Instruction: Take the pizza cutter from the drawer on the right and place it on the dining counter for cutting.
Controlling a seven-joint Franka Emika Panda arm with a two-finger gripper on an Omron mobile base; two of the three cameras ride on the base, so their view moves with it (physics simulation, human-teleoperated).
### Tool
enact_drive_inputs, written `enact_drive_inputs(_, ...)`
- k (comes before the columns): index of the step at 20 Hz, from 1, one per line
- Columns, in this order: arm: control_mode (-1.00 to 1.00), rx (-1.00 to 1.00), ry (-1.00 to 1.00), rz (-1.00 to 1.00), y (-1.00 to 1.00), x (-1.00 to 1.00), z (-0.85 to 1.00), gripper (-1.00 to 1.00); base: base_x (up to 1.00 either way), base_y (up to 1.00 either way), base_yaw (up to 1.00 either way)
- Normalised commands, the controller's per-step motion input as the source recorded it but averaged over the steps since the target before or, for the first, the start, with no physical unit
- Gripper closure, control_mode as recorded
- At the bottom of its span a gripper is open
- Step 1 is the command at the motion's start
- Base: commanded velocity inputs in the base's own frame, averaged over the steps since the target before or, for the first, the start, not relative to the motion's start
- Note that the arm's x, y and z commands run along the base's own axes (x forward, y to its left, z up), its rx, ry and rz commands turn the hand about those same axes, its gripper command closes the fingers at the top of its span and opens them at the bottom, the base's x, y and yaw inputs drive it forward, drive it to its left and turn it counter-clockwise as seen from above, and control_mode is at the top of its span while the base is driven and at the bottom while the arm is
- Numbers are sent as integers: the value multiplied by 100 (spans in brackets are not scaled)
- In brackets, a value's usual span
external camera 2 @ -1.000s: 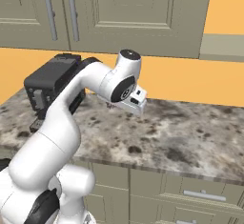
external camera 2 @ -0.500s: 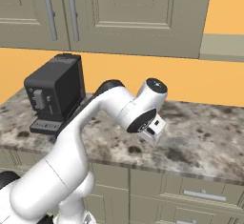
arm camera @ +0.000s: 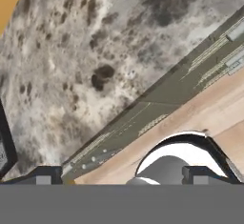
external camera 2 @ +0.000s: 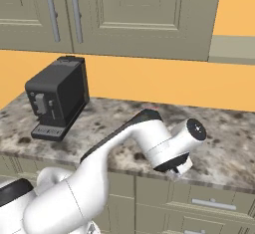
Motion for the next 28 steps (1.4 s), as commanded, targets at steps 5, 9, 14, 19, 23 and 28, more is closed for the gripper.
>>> enact_drive_inputs(5, -100, 15, 1, -32, -40, -32, -58, -100, 0, 0, 0)
enact_drive_inputs(9, -100, 13, -3, -25, -52, -34, -58, -100, 0, 0, 0)
enact_drive_inputs(14, -100, 15, -9, -15, -44, -33, -55, -100, 0, 0, 0)
enact_drive_inputs(19, -100, 19, -7, -12, -47, -15, -45, -100, 0, 0, 0)
enact_drive_inputs(23, -100, 14, -6, -10, -31, -2, -46, -100, 0, 0, 0)
enact_drive_inputs(28, -100, 13, -6, -7, -18, 0, -40, -100, 0, 0, 0)
